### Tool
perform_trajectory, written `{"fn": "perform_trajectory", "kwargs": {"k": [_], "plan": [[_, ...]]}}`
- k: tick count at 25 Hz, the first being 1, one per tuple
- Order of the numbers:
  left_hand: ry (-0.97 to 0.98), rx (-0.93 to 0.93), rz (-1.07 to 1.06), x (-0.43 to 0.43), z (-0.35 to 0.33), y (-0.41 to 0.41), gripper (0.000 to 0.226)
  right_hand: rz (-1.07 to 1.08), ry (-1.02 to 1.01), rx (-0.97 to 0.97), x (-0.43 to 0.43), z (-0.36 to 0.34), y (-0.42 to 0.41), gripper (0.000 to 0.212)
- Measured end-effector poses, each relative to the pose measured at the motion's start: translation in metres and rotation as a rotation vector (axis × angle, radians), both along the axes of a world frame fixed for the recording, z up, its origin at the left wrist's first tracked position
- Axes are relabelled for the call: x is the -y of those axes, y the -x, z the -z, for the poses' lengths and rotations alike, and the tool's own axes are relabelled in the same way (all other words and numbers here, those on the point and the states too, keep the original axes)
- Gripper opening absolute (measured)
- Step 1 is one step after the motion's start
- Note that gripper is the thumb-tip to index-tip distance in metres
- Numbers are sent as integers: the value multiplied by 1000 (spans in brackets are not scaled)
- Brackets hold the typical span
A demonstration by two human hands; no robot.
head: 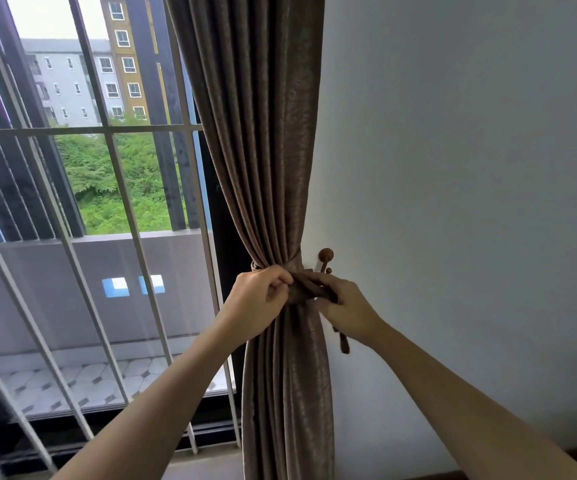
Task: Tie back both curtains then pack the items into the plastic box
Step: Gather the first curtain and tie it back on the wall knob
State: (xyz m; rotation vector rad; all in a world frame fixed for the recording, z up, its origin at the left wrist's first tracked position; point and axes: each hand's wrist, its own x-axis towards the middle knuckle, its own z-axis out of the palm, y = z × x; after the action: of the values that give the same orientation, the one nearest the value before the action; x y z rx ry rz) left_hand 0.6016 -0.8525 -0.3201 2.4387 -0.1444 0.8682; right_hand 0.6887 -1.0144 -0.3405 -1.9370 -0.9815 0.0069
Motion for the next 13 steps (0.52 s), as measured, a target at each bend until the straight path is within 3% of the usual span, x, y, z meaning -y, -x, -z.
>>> {"fn": "perform_trajectory", "kwargs": {"k": [5,10,13], "plan": [[-98,93,-119,3,2,-2,29,6,-76,-142,0,-6,-12,44],[-396,-80,-429,25,-18,-4,34,42,-214,-162,-1,-6,-29,23],[-465,-140,-539,26,-28,-3,38,150,-253,-227,3,-7,-38,14]]}}
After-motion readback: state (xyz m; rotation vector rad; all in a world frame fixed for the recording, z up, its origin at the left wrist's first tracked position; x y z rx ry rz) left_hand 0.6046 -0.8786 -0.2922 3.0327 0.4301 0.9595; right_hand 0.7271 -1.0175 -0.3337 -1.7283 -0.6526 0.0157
